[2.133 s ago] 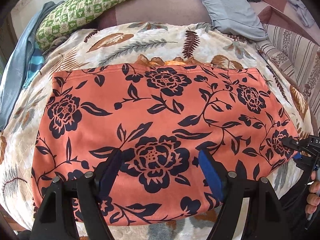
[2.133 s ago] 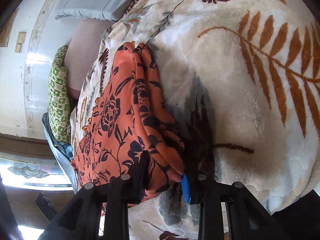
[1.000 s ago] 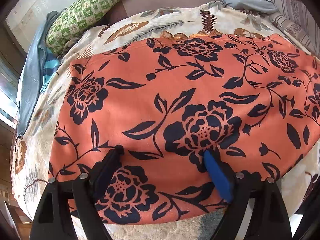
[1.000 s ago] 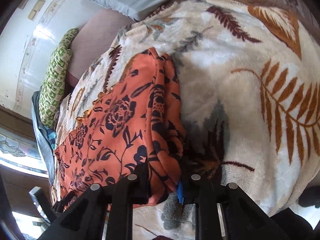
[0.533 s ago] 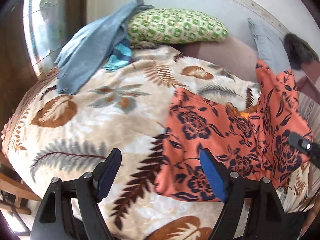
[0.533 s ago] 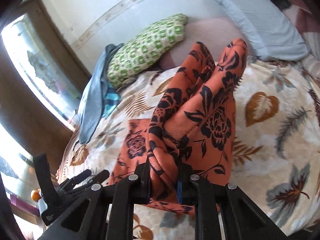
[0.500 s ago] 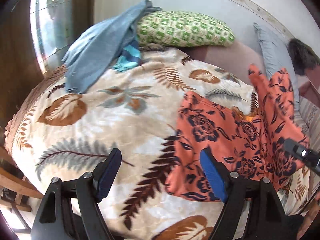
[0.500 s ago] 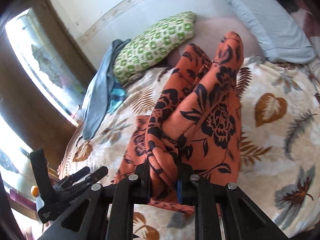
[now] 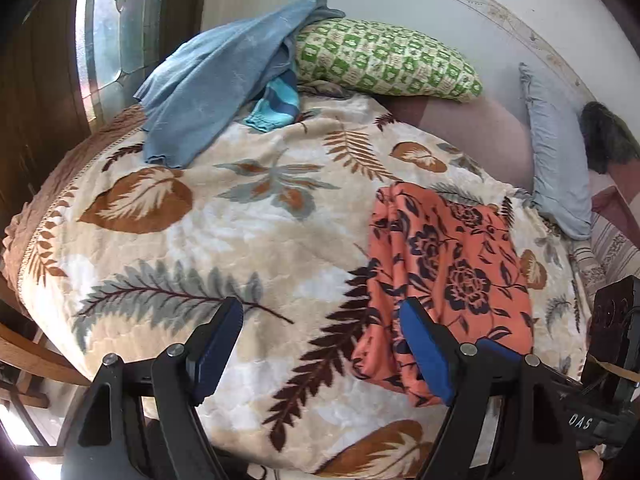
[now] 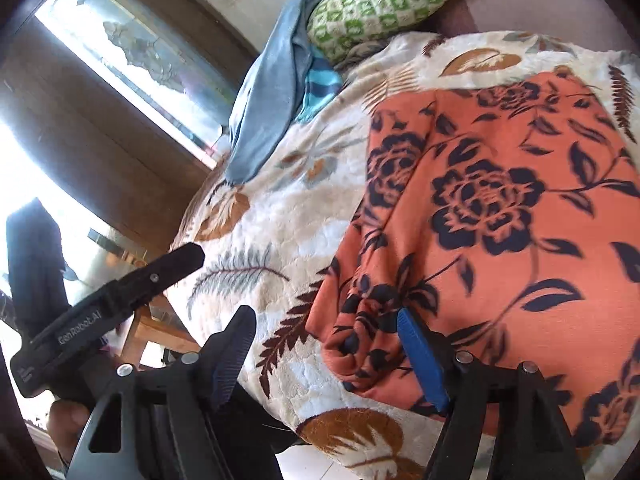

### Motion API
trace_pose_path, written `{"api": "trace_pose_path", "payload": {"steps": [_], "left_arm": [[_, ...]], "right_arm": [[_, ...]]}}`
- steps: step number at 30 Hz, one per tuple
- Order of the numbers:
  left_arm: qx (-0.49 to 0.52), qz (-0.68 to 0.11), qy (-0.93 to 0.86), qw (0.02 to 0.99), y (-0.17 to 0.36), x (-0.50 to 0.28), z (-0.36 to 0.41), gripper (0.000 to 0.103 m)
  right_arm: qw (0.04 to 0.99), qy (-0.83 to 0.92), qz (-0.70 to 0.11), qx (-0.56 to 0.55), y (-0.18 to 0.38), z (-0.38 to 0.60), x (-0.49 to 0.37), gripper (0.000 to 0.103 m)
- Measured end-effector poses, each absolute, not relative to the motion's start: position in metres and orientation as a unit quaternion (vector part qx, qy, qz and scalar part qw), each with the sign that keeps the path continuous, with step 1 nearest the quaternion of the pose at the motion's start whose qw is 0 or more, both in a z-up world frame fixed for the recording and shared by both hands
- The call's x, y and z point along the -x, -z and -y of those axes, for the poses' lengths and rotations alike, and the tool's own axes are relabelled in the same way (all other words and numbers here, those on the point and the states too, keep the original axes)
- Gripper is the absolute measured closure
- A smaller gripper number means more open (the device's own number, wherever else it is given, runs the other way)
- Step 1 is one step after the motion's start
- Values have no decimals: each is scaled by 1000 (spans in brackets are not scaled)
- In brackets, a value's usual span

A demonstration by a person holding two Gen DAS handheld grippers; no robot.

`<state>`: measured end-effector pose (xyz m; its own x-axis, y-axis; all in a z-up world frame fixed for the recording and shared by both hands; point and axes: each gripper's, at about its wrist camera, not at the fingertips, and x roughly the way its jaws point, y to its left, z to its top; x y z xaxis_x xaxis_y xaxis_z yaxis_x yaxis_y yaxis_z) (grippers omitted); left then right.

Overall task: Fold small clothes
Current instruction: 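Grasp the folded blouse end with the left gripper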

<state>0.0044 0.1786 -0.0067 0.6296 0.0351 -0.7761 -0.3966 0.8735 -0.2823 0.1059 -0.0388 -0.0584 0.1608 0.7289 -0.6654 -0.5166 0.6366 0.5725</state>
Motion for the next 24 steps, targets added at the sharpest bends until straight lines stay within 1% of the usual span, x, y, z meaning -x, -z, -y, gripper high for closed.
{"api": "trace_pose_path", "payload": {"steps": [2,6,13,14,16,17,18,19,20,22,24], "left_arm": [[246,-418,-87,870,12,-10,-169,22],[326,-450,-15,832,39,-20,-151,22],[354,-501,2,790,76,-27,-121,22],[352,-505,-2,788,78,-29,-118,23],[346,-509,-10,788,80,-33,-115,28],[339,-514,-19,788,81,-36,-113,36],[329,-519,-30,788,82,-39,-112,51],[313,-530,-41,787,83,-43,-110,57],[301,-539,-51,785,84,-46,-107,61],[268,-547,-64,791,81,-49,-97,61],[211,-542,-75,810,74,-49,-80,61]], "right_arm": [[764,-398,-487,-143,53,67,-112,27],[778,-369,-481,-166,54,108,-123,27],[771,-374,-473,-204,56,141,-135,27],[769,-377,-472,-207,57,144,-136,27],[765,-380,-474,-215,64,142,-138,27],[763,-381,-475,-219,66,143,-138,27],[761,-383,-475,-221,68,144,-137,27],[759,-385,-476,-223,69,146,-137,27],[757,-387,-476,-226,70,147,-137,27],[753,-393,-474,-231,71,149,-137,27],[751,-397,-473,-233,73,150,-137,27]]}}
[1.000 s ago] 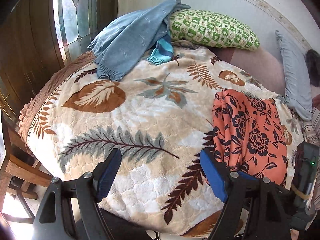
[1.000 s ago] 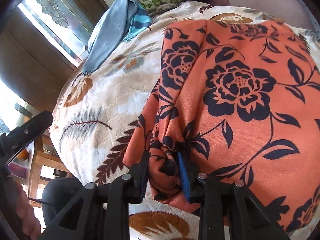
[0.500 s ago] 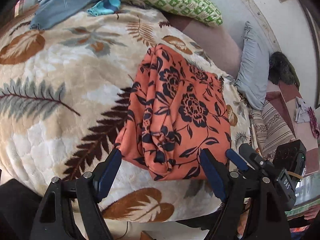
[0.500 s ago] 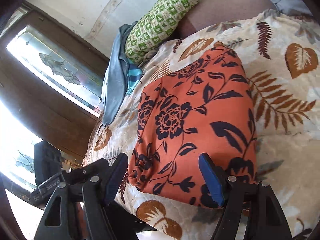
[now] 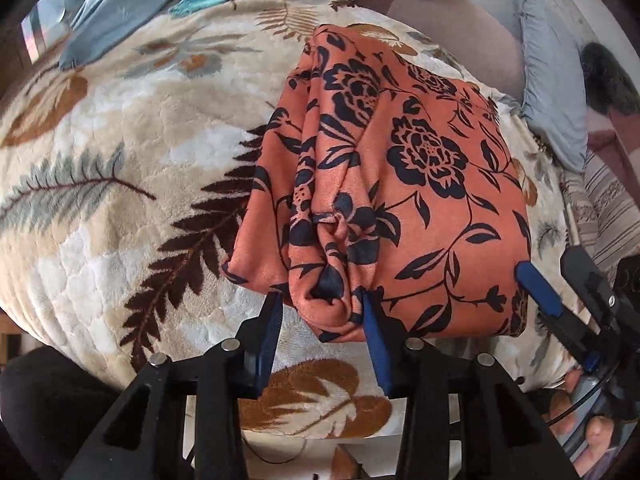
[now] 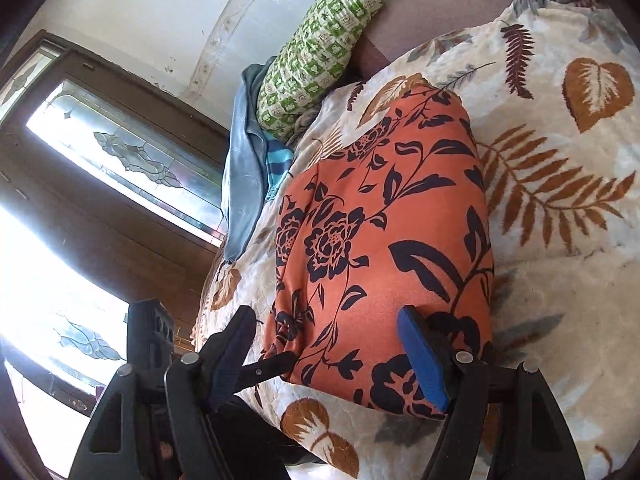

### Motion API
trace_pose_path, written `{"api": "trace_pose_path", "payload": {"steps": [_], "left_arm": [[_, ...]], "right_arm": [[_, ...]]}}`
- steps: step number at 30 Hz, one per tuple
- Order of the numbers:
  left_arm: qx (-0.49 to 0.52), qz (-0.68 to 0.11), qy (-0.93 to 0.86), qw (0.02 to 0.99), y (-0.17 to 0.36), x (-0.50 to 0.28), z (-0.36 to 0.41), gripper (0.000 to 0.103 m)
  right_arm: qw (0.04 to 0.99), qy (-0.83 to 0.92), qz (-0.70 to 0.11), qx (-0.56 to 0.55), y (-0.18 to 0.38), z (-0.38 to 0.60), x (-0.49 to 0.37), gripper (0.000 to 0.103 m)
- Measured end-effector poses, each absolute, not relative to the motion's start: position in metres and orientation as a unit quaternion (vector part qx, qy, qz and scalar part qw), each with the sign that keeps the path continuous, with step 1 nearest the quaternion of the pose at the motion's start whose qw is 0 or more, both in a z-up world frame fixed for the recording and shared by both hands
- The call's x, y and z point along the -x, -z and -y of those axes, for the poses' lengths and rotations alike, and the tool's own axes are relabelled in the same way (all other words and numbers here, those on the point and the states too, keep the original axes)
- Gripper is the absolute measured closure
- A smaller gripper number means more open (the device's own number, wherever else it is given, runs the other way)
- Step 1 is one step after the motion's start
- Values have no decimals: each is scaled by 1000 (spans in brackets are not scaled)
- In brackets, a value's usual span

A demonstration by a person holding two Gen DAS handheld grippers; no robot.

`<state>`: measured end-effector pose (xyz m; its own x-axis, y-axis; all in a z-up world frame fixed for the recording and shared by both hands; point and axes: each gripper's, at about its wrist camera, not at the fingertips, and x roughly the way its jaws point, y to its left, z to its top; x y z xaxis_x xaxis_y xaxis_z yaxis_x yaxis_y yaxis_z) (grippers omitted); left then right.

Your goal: Fold small clothes

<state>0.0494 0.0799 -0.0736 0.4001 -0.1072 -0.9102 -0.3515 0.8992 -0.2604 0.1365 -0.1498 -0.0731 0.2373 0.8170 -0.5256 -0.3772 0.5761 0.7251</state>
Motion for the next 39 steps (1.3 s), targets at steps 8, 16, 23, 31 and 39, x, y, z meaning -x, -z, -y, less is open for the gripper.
{"api": "trace_pose_path", "payload": {"steps": [8,16,23,31,39], "left_arm": [[129,-537,-111,826,72,-60,-58,67],[293,-452,-42,841,46,-35,-117,87],[416,-463,-36,782,101,-29,-155,87],[287,-382,-47,877,24,-25,-142,98],[371,-445,-36,814,82,-22,-171,94]], "right_arm": [[740,-415,-475,-235,82,151,-135,27],[733,-417,-481,-239,90,155,-136,27],[717,-421,-502,-236,96,148,-135,27],[725,-422,-497,-221,85,144,-134,27],[736,-423,-493,-191,76,134,-131,27]]}}
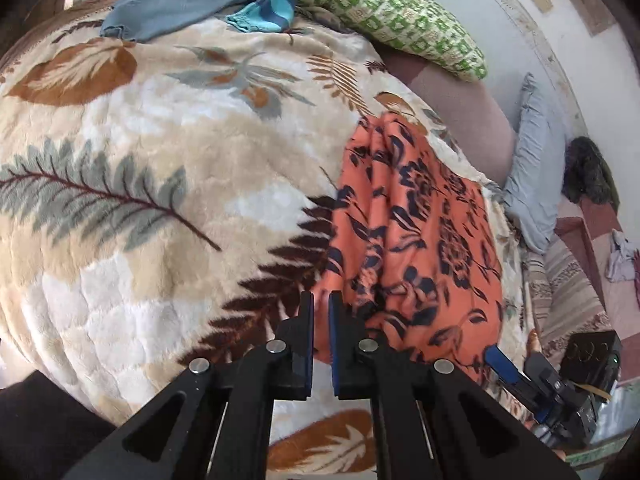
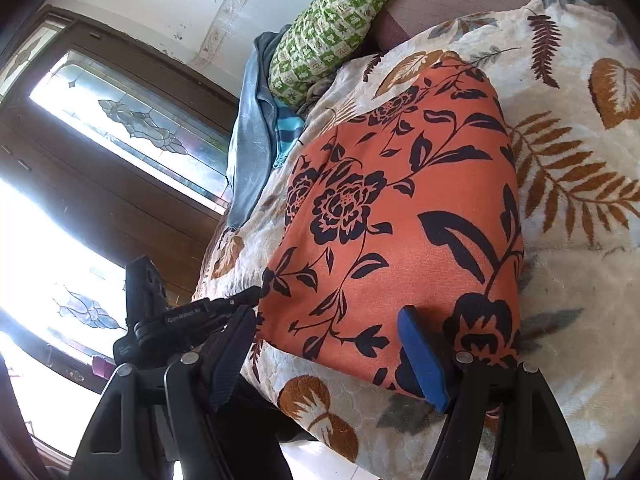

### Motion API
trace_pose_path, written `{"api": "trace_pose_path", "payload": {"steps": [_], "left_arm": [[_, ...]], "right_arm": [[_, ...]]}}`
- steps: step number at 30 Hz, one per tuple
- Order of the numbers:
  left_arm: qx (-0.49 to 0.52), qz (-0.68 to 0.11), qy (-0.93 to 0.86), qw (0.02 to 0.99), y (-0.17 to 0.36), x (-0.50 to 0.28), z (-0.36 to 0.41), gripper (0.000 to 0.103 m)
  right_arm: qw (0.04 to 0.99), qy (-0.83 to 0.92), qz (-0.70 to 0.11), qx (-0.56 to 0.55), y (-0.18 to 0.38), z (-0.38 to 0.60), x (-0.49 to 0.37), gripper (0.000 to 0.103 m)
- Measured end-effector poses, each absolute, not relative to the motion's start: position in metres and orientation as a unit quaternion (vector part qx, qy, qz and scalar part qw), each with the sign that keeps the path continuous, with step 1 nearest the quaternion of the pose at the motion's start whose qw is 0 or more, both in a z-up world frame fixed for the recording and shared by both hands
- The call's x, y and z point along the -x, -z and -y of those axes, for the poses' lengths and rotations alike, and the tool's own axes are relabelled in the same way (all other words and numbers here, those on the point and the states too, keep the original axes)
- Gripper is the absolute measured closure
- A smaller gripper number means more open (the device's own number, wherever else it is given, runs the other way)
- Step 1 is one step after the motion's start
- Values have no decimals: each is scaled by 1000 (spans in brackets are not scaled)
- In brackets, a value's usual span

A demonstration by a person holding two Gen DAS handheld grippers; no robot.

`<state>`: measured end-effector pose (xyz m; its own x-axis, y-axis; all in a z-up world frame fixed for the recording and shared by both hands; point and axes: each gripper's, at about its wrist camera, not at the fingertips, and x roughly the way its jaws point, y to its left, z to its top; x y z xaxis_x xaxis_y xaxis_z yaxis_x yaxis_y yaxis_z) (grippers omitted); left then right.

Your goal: Fold small clothes

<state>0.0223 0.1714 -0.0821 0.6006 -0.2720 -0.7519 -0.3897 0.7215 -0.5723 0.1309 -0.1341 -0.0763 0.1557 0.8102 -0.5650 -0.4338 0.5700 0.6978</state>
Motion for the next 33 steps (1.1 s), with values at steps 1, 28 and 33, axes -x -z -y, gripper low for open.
{"api": "trace_pose_path", "payload": {"steps": [1,28,33], "left_arm": [[366,-448,-17,815,78,-19,-163,89],[348,-506,-14,789,90,-37,-123,92],[269,-451,-30,851,32,-38,-123,93]], "right_arm": [[739,-419,-491,-192,76,136,-131,27],[743,-407,-487,-212,81,153,-136,27],[743,-409,-492,-198,76,145,-136,27]]}}
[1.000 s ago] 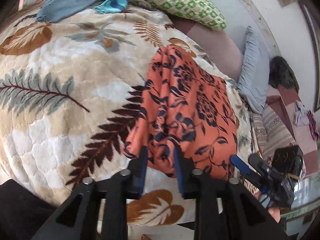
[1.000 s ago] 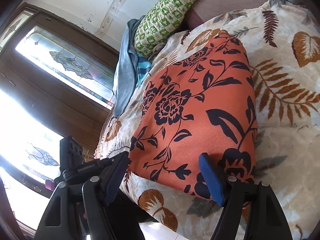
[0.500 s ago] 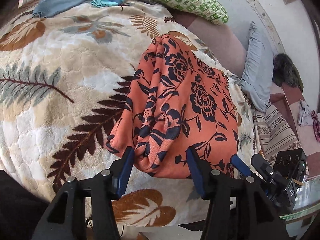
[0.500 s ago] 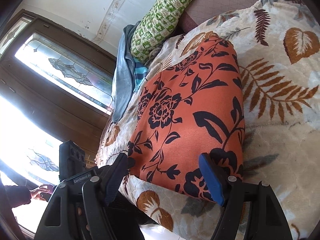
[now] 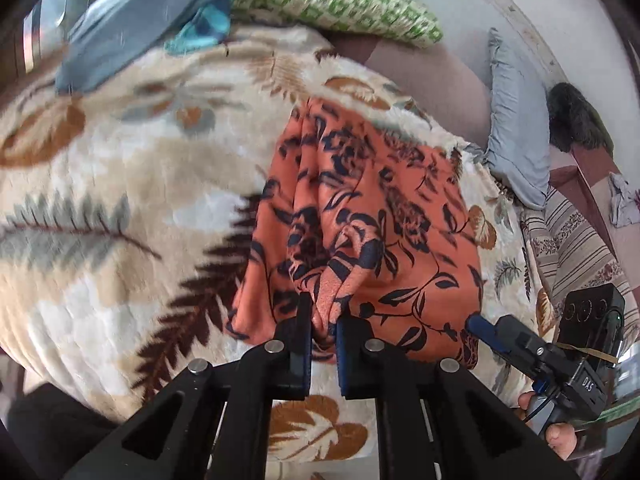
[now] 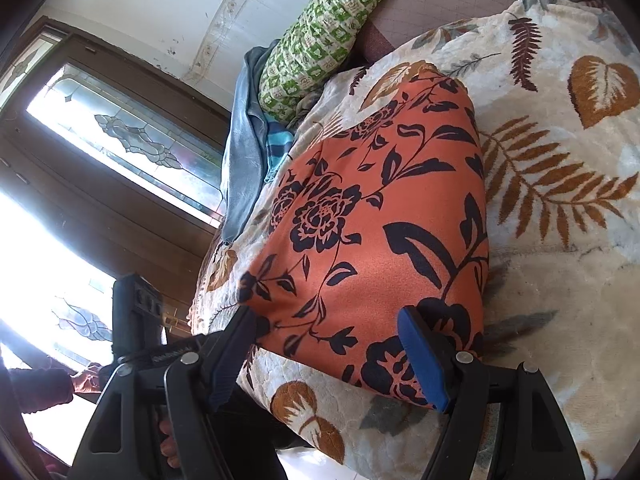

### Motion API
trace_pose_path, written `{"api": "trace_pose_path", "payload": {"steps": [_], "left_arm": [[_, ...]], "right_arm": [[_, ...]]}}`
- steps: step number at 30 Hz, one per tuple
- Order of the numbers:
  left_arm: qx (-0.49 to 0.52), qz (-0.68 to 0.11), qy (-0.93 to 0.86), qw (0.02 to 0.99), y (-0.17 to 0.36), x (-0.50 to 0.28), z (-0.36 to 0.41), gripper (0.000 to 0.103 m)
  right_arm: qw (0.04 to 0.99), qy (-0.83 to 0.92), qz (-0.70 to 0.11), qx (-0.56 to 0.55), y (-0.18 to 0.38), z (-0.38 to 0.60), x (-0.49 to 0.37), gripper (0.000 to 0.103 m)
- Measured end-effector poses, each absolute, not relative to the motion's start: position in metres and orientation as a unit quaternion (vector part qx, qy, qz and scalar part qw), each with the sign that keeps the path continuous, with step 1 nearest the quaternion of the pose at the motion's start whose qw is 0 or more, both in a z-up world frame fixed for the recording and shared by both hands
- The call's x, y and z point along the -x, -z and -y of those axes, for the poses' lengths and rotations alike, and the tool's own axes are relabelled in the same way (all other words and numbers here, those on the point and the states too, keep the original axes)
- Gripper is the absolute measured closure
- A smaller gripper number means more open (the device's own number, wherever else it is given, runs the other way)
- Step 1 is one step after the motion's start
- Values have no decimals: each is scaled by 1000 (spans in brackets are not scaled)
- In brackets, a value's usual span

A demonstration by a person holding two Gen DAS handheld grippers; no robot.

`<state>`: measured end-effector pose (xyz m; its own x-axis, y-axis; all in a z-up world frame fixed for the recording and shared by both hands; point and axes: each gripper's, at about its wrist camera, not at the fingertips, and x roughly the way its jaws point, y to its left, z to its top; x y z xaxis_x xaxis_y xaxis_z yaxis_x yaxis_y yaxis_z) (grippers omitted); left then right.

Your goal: Fold small clothes

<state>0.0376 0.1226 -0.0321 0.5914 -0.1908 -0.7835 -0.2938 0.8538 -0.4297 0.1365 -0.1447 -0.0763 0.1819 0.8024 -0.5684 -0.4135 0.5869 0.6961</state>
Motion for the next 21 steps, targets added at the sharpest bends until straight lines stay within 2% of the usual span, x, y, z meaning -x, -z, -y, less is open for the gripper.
{"api": "trace_pose_path", "payload": {"steps": [3,6,9,14,17,19,21], "left_arm": [[235,-436,-29,868,11,-41,-126,93],[240,-462,-46,853,40,-45,-138,93],[290,-498,-63,815,89,-42,-155,92],[292,-486,-59,822,84,-40,-156,92],[310,-487,-54,815,91,-38,-160,92],[316,-486,-50,813,92,-37,-163,92],[313,-488,-47,813,90,-38,-161,92]], "right_arm": [[747,-418,-484,-180,66,137,-137,27],[748,-414,-490,-170,67,131,-142,27],[745,-404,-502,-171,72,131,-147,27],[760,-402,-487,-152,51,125,-164,27],[750,-419,-479,-179,40,116,-181,27],[735,-408,-510,-184,56,105,-195,25],[713,-368,-569,-182,100,96,-213,25]]}}
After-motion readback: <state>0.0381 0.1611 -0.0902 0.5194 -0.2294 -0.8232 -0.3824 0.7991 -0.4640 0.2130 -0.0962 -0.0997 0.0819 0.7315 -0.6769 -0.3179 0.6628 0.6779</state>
